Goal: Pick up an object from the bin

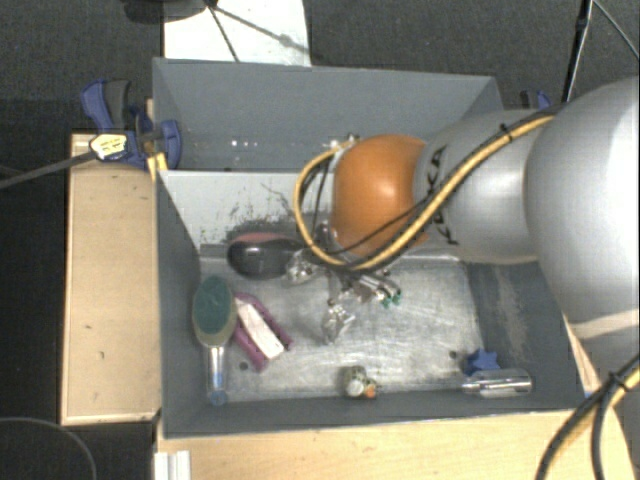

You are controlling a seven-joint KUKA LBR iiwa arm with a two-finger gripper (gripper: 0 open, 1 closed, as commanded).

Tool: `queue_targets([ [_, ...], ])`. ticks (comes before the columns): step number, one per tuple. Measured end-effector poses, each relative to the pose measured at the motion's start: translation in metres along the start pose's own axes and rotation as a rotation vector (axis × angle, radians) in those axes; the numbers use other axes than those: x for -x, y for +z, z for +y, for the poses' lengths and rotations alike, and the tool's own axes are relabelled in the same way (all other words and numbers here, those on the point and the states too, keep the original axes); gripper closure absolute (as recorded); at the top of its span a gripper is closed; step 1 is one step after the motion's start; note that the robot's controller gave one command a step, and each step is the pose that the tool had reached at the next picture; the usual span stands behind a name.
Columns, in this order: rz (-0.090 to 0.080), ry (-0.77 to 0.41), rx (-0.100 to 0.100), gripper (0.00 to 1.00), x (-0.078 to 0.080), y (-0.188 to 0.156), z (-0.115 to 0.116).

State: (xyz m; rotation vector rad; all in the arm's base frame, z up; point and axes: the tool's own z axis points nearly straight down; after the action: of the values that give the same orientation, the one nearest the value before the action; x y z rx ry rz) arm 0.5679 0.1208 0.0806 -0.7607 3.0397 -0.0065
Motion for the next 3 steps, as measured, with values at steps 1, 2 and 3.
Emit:
queue_targets([
  [1, -0.005, -0.084, 0.007, 0.0, 0.035, -0.064, 0.066],
  [2, -0.008, -0.214, 0.0, 0.0, 0.011, -0.024, 0.104],
  [3, -0.006, -0.148, 0.006, 0.0, 0.03, -0.118, 0.121],
])
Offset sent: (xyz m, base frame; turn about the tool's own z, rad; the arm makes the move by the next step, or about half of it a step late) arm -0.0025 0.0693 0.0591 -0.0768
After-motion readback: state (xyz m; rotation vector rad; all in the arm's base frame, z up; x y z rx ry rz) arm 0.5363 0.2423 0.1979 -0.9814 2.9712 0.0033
